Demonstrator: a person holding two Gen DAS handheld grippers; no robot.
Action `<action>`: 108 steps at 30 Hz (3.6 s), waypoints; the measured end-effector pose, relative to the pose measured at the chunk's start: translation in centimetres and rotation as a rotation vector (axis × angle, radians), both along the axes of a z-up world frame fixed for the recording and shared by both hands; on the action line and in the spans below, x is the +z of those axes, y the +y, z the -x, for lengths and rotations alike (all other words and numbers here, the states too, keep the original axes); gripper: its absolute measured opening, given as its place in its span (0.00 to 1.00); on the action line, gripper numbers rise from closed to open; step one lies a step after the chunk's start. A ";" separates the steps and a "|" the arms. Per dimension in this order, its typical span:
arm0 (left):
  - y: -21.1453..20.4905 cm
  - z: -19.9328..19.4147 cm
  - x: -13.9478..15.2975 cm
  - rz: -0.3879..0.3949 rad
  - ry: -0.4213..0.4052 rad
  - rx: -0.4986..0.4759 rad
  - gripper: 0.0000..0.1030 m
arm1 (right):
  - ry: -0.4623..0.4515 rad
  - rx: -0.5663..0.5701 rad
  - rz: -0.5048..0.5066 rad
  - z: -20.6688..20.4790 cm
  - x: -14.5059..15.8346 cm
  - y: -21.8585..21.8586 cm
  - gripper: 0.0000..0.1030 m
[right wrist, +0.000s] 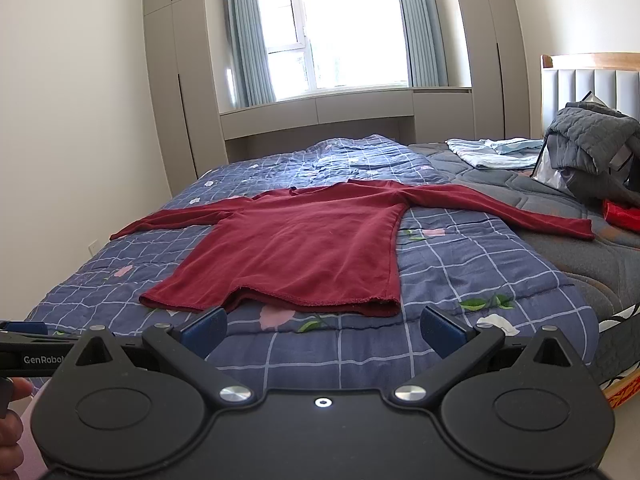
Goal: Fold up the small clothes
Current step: 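Move both grippers toward the red sweater lying on the bed, then reach the right gripper to the cuff of one sweater sleeve, then close the right gripper on the sleeve cuff and lift it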
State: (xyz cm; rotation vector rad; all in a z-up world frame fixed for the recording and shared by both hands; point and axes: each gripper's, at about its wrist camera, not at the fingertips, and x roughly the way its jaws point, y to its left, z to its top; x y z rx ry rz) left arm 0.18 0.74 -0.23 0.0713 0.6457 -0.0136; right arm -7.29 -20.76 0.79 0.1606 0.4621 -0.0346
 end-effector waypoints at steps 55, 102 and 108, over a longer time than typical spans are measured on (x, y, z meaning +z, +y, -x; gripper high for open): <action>-12.8 -30.6 1.6 -0.098 0.130 -0.049 1.00 | 0.065 -0.212 -0.076 -25.2 -0.4 -20.1 1.00; -19.3 -38.1 -4.4 -0.026 0.217 -0.112 1.00 | 0.060 -0.977 -0.495 -27.5 -8.7 -45.0 0.06; -15.9 -40.1 -3.5 0.035 0.269 -0.042 1.00 | -0.014 -0.781 -0.303 -33.3 -1.9 -42.5 0.06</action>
